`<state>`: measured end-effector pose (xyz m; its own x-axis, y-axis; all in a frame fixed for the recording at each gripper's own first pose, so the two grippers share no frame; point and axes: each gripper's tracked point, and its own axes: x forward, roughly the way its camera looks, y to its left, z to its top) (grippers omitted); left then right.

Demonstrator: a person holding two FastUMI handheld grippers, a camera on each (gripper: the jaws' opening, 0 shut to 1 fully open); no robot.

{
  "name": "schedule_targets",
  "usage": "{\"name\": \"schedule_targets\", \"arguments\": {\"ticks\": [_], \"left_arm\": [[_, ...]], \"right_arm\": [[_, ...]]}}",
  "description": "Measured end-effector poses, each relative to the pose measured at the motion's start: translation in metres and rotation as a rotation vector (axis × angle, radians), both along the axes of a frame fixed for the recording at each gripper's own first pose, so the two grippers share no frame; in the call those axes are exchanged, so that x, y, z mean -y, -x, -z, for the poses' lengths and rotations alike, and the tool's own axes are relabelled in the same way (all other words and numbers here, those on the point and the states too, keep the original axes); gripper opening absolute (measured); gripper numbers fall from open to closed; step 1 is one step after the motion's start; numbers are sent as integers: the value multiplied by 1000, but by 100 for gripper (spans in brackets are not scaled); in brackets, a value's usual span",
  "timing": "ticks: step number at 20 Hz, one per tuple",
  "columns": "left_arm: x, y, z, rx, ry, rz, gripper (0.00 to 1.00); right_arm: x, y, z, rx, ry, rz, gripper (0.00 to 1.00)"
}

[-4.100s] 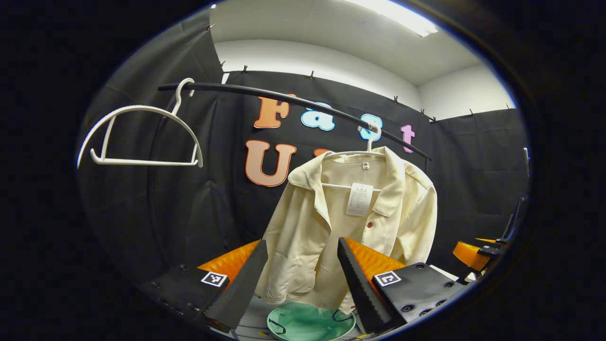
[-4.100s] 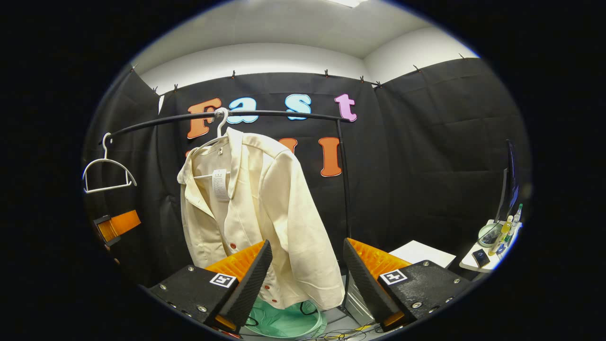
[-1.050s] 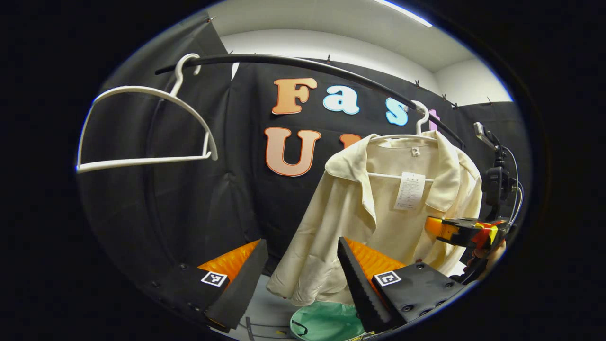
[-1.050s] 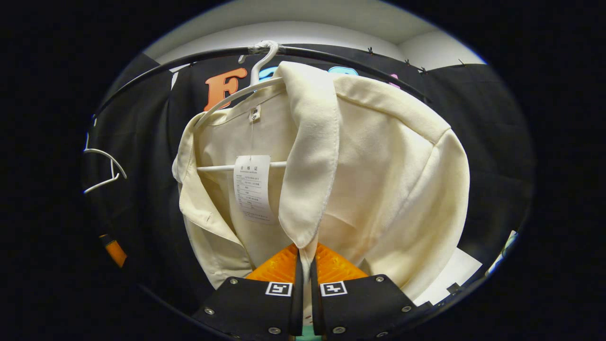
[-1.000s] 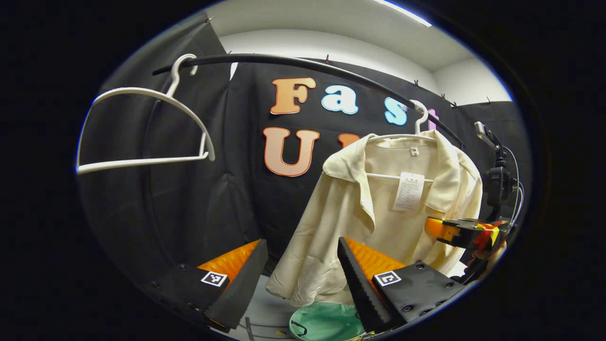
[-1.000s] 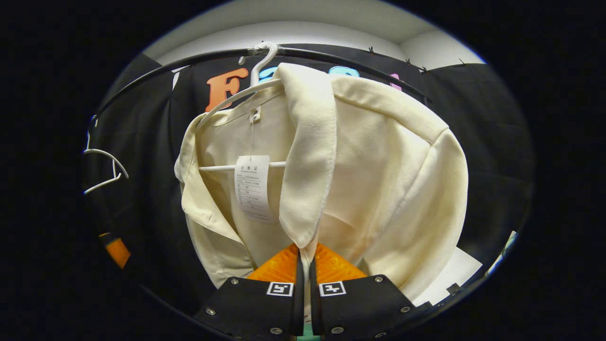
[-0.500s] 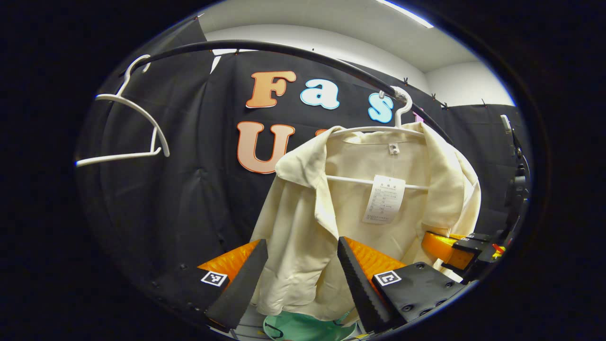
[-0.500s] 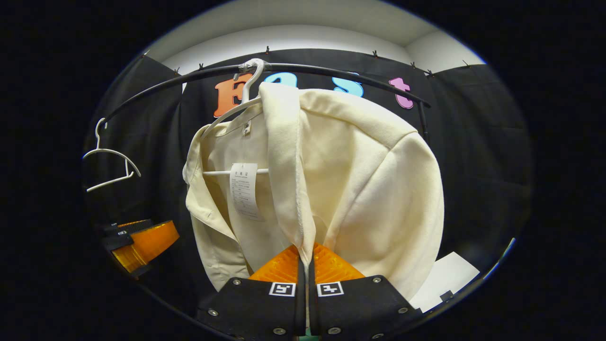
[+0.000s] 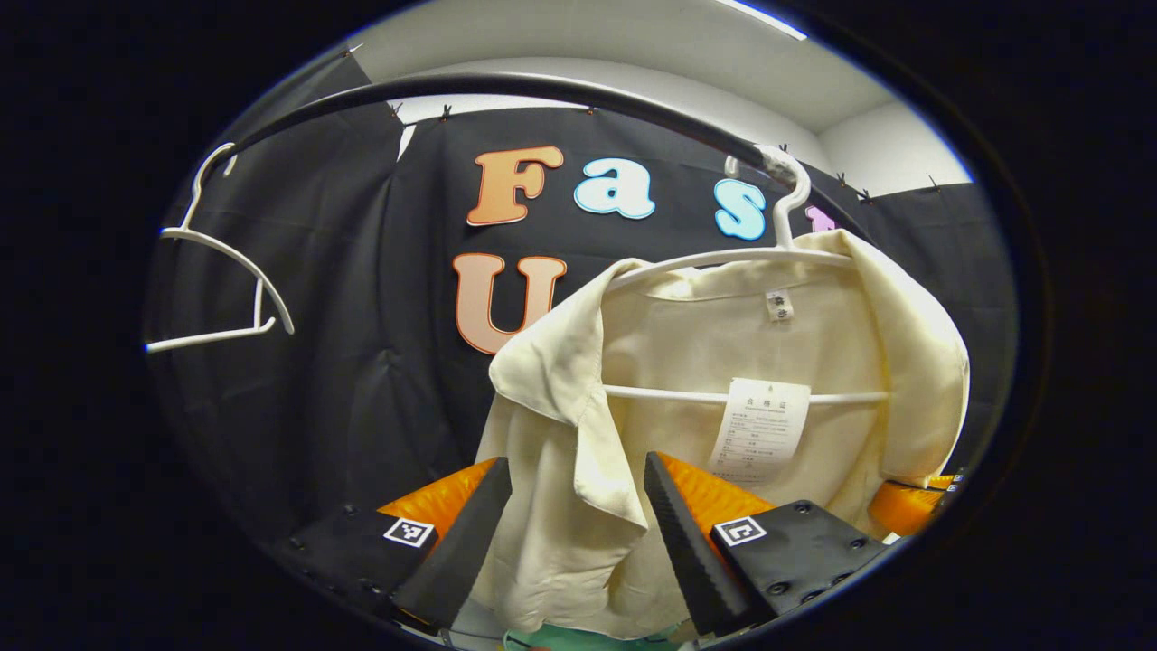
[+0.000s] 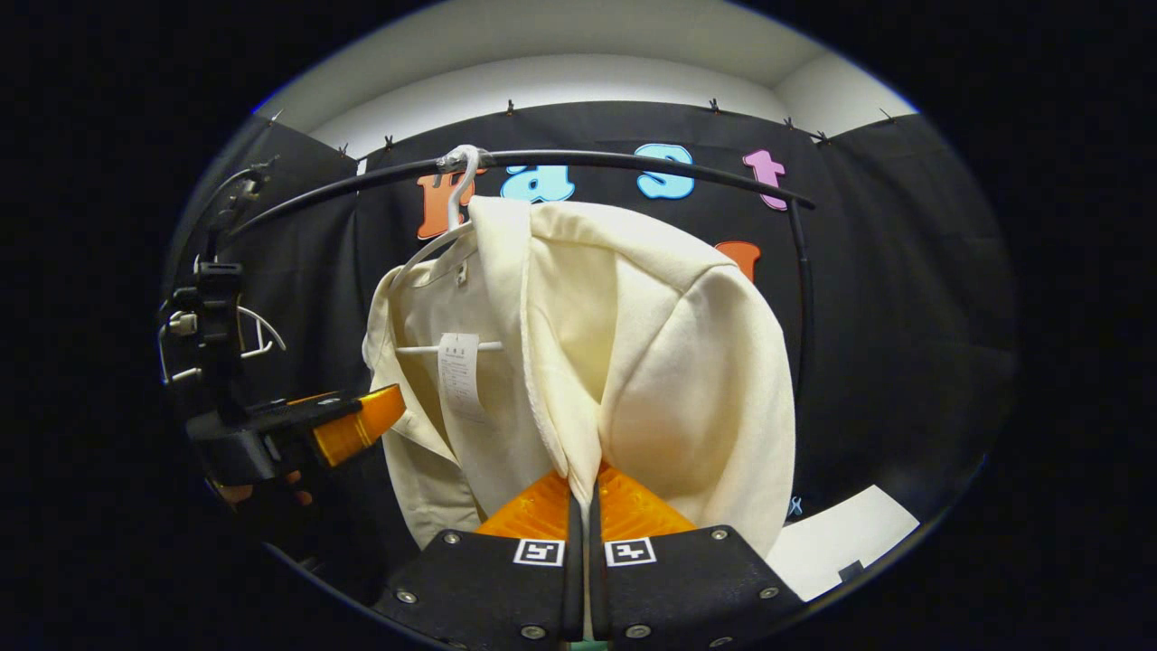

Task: Grasp the clothes on the hanger with both hands and then place them into the laundry hamper below.

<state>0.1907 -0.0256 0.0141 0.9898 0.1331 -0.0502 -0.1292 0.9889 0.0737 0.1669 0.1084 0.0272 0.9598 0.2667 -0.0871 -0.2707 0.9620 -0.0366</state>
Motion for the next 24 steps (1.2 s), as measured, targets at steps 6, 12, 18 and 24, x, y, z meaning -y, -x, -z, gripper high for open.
{"name": "schedule_targets", "arguments": {"ticks": [6,12,18,24], "left_arm": [[-8,-28,13,-34,4,-67,97],[-11,-39,20,-45,33,-45,96],[-26,-32,24,-103,-28,-42,32],[-31,-11,9,-101,-1,48,7]], "right_arm": [[7,4,-3,16,-1,-33,2],[5,3,0,15,-4,-40,2],[0,10,-11,45,-11,-11,2],[1,18,-21,75,-8,31,3]]}}
